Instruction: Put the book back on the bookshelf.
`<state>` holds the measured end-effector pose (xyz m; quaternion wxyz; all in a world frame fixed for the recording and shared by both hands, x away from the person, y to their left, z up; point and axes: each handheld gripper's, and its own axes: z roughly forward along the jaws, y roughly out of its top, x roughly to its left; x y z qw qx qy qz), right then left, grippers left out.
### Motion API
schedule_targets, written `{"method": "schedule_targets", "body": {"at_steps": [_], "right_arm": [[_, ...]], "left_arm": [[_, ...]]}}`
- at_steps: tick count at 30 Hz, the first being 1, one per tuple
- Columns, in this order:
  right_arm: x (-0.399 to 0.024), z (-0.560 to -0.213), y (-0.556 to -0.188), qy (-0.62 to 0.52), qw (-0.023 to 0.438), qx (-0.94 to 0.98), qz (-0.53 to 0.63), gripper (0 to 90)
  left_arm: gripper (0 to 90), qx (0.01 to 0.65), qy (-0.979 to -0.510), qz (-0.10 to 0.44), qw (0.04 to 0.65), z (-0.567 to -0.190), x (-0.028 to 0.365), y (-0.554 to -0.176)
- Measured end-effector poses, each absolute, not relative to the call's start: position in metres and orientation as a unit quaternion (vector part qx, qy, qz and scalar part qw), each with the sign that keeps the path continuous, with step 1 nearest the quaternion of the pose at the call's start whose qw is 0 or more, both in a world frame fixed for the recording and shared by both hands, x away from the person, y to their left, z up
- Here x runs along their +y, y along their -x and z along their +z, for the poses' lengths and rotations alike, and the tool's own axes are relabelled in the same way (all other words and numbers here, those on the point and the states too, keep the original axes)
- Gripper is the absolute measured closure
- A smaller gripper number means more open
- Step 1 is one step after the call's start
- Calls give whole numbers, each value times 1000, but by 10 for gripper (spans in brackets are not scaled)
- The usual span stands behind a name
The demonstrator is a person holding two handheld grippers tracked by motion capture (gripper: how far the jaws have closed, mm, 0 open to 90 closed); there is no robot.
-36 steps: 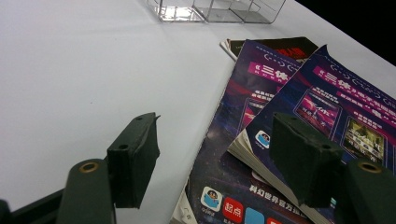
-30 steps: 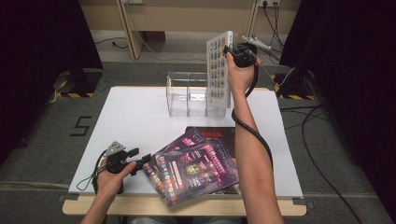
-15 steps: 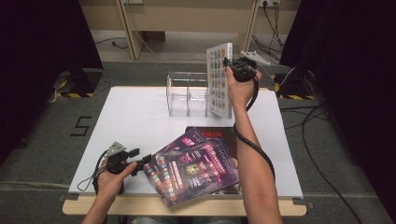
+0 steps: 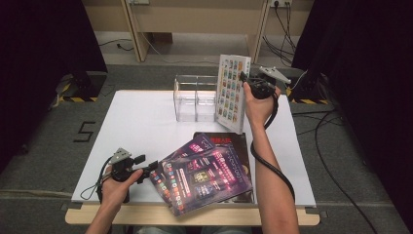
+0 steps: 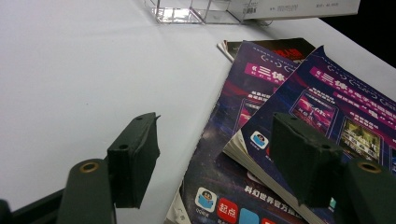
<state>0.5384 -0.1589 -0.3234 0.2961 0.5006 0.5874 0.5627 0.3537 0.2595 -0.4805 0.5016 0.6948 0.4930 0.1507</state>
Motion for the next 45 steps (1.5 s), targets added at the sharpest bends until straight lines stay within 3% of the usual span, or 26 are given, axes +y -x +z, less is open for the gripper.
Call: {"method": "schedule_targets", "body": {"at_steps": [12,31,38,45], "right_arm": [[-161,-322,-519,-495,280,603,559,700],[-152,-314,-512,-491,302,625,526,588],[-146,-312,-515,-498,310,625,515,601],[-150,-310,-503,-500,323,618,514,669]], "left_arm": [[324,493,-694,152,503,-479,260,-353],[325,492,-694,149,504,-480,258,-353],[325,493,-693,150,504,-480,259,-353],[325,491,-695,149,504,-480,257,-353]]}}
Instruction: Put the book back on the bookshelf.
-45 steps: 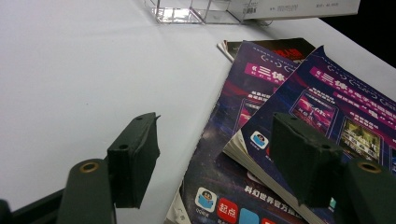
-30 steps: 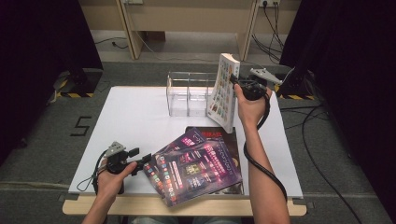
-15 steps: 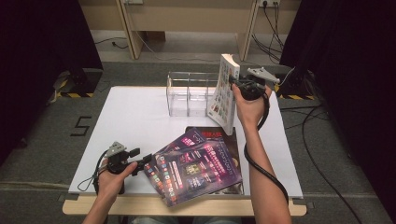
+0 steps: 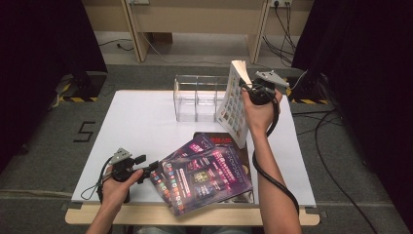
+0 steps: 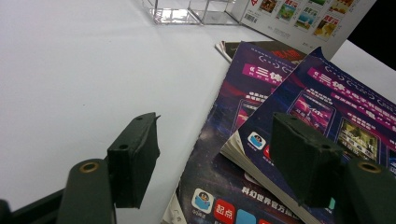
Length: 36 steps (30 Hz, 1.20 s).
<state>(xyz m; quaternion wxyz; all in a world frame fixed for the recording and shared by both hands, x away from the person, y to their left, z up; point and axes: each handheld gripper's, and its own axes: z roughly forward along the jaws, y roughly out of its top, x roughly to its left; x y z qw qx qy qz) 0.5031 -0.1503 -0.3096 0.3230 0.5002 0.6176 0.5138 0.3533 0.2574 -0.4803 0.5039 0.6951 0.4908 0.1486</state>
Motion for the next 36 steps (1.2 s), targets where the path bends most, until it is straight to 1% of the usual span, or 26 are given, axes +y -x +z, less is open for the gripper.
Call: {"method": "schedule_targets", "body": {"at_steps": [12,21,27,32,36], "right_arm": [[-162,-313,-489,-501,327,625,501,667],[-168,-312,-493,-504,313,643,484,670],[-169,-311,-497,-508,308,649,476,685],[-168,-309,-499,-514,301,652,470,730],[-167,-307,-499,-517,295,654,468,741]], "left_arm": [[325,491,-695,150,504,-480,256,-353],[325,490,-695,151,504,-479,256,-353],[325,490,-696,152,502,-480,256,-353],[325,490,-698,153,500,-480,256,-353],[325,489,-698,153,500,-480,256,-353]]}}
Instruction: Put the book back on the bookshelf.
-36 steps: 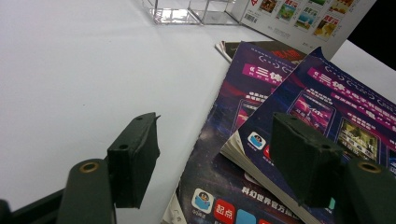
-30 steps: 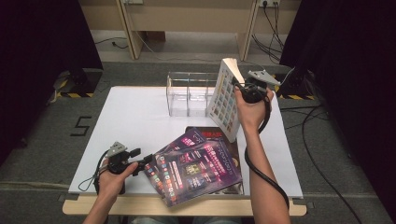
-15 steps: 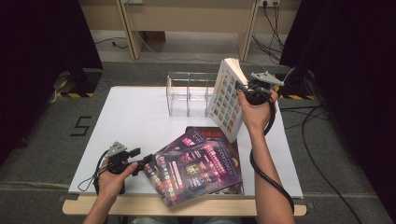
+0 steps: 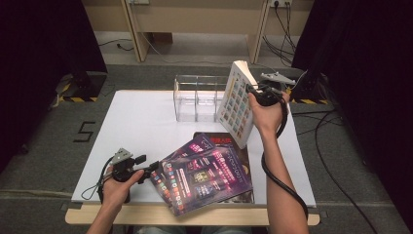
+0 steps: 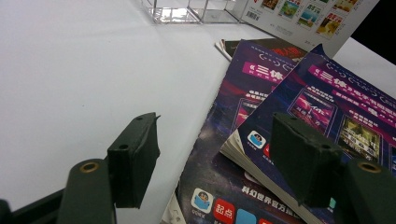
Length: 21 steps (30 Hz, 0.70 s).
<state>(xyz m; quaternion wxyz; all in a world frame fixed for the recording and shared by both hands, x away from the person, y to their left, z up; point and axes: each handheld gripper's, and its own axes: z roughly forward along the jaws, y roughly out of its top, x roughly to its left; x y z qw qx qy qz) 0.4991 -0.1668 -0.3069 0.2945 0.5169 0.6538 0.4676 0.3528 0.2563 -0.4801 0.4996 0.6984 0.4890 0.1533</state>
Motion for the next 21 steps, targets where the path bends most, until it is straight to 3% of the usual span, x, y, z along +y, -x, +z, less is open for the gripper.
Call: {"method": "schedule_targets", "body": {"at_steps": [21], "right_arm": [[-147,-291,-508,-509,293,646,489,745]], "left_arm": [[326,491,-695,155,502,-480,260,-353]]}}
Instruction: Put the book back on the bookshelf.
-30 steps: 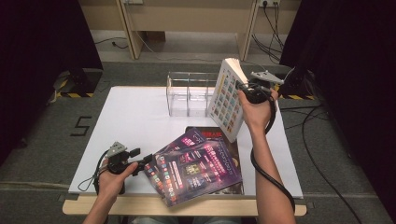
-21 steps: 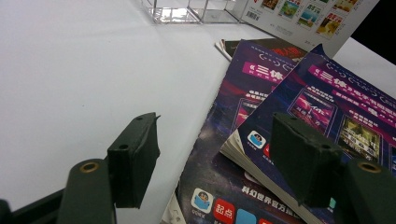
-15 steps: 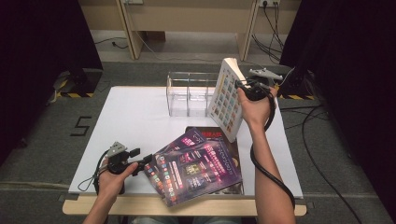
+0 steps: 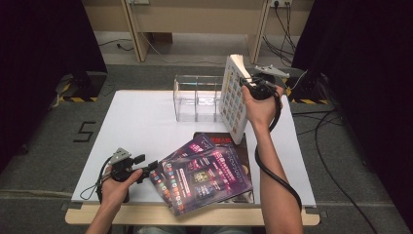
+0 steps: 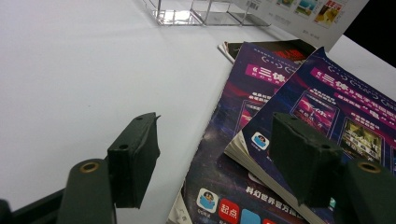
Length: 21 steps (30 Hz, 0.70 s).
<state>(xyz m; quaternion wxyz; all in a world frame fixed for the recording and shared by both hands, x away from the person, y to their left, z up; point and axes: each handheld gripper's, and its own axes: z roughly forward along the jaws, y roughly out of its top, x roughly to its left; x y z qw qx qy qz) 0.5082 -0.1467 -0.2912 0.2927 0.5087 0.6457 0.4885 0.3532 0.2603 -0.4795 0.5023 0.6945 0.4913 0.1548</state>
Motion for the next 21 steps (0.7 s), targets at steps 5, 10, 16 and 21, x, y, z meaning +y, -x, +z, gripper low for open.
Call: {"method": "schedule_targets", "body": {"at_steps": [5,10,16,21], "right_arm": [[-141,-285,-515,-511,297,639,491,745],[-137,-282,-525,-516,302,633,491,745],[-133,-280,-537,-519,305,630,491,745],[-131,-279,-546,-520,310,627,490,745]], "left_arm": [[326,491,-695,155,502,-479,260,-353],[326,491,-694,154,504,-480,261,-353],[326,492,-694,153,504,-480,261,-354],[326,491,-694,154,504,-480,261,-354]]}}
